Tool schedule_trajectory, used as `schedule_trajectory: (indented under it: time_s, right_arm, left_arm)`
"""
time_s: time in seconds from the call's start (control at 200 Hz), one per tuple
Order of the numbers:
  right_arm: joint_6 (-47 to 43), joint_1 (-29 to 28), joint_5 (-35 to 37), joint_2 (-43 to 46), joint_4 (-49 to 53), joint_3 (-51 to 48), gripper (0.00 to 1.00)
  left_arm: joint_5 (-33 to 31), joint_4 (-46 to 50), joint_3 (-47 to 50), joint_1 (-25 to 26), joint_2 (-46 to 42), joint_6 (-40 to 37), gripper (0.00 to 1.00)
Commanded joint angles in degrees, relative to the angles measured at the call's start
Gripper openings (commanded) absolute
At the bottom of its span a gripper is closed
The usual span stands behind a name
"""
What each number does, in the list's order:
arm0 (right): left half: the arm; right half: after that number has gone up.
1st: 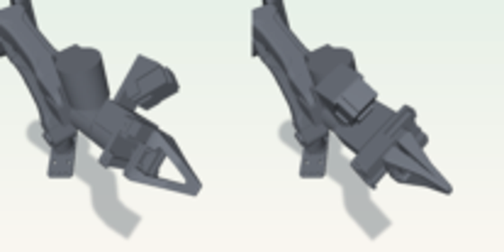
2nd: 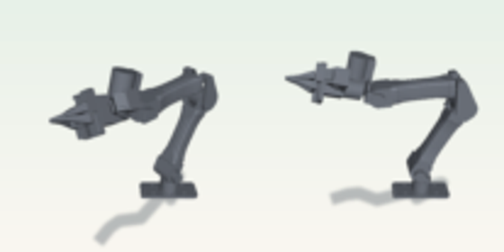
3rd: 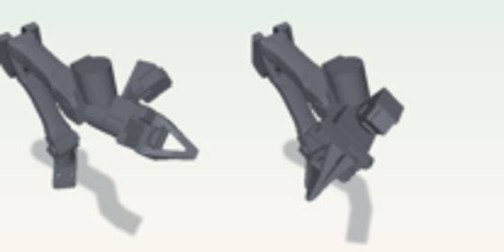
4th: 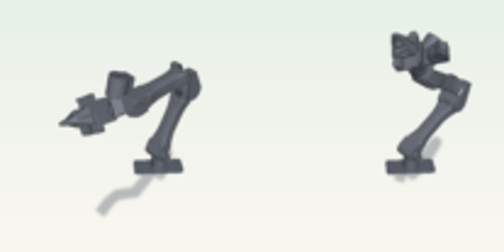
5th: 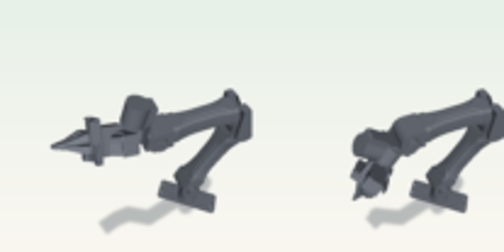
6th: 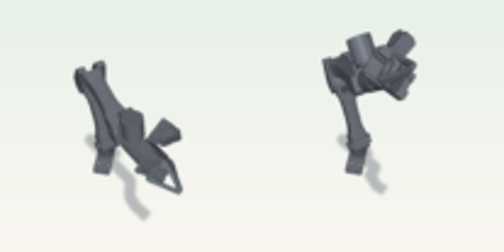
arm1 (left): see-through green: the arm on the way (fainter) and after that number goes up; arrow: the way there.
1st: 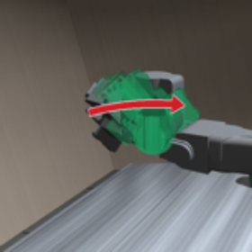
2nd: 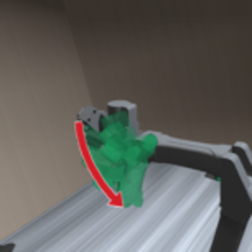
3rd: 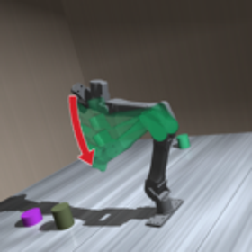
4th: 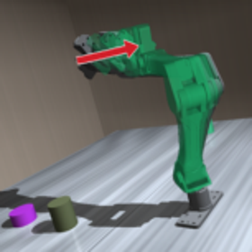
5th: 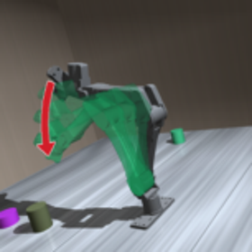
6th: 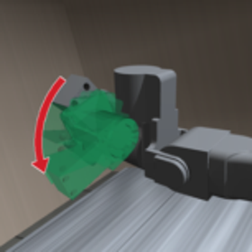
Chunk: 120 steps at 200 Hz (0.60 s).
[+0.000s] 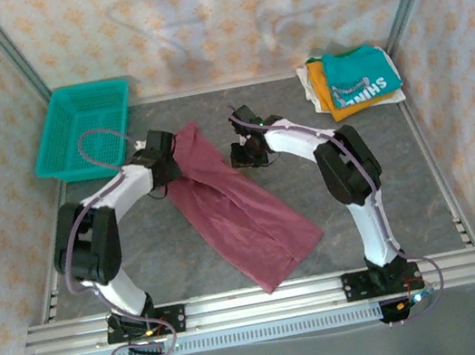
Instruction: Fold and stack the t-shirts
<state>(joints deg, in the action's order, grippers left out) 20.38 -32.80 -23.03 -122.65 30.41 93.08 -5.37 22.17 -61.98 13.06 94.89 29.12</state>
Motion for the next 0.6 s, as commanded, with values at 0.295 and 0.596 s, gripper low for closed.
schedule_trajectory:
  time_s: [0.295, 0.596]
  right_arm:
    - [2.08, 0.79, -5.06, 0.15, -1.41, 2.98, 0.31]
    - [1.51, 1.42, -3.95, 0.41, -0.36, 4.45, 0.31]
  left_arm:
    - [6.47, 10.02, -6.32, 0.96, 9.50, -4.17, 0.30]
    - [-16.19, 34.53, -24.91, 6.69, 8.43, -7.03, 0.42]
